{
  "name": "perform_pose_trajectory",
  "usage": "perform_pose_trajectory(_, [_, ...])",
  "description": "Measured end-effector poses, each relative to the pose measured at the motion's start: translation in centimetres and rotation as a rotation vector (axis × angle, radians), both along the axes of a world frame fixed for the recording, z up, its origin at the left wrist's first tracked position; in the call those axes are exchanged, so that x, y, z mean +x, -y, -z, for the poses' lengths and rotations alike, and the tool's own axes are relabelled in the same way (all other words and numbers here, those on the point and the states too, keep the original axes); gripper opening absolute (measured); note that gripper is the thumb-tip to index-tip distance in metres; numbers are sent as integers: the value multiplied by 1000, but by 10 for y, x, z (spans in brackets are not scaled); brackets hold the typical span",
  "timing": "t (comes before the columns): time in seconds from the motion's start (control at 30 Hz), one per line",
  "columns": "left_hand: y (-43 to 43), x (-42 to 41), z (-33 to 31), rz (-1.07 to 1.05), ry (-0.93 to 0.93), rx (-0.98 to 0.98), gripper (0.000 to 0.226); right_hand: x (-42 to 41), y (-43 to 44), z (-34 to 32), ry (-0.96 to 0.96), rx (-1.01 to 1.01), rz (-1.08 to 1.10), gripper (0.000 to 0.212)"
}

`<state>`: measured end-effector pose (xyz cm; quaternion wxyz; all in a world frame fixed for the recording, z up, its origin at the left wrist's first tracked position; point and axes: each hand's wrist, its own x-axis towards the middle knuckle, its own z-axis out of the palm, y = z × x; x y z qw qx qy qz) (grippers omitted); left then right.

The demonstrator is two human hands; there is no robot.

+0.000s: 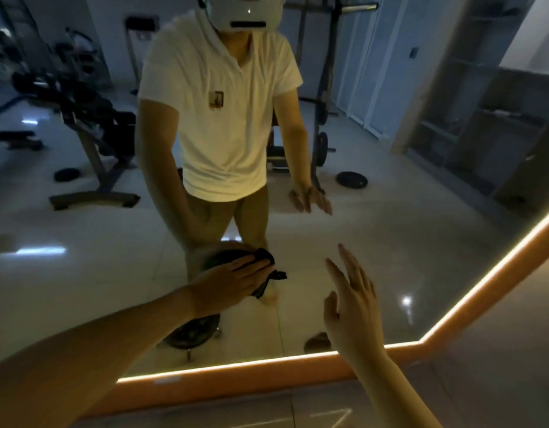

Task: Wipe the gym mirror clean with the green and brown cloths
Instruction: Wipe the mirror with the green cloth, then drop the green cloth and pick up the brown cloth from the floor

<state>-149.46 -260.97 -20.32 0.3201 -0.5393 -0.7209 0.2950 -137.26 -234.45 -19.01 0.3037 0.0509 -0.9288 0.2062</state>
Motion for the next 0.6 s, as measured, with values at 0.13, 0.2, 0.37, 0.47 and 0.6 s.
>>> perform_pose_trajectory(0.13, [-17,46,12,-99,549,521,36,36,16,17,147,-149,1,58])
perform_pose_trajectory(0.2, [-29,74,2,-290,947,818,29,51,25,20,213,-275,-13,54])
perform_pose_trajectory(0.37, [-60,120,-21,-517,1727,1173,27,85,41,23,390,-767,51,31])
perform_pose_trajectory(0.47, [-79,146,-11,-607,1981,1220,38,111,44,25,456,-1205,120,22])
perform_pose_trajectory(0.6, [-117,182,21,-656,2046,1036,39,165,35,36,547,-1408,202,33])
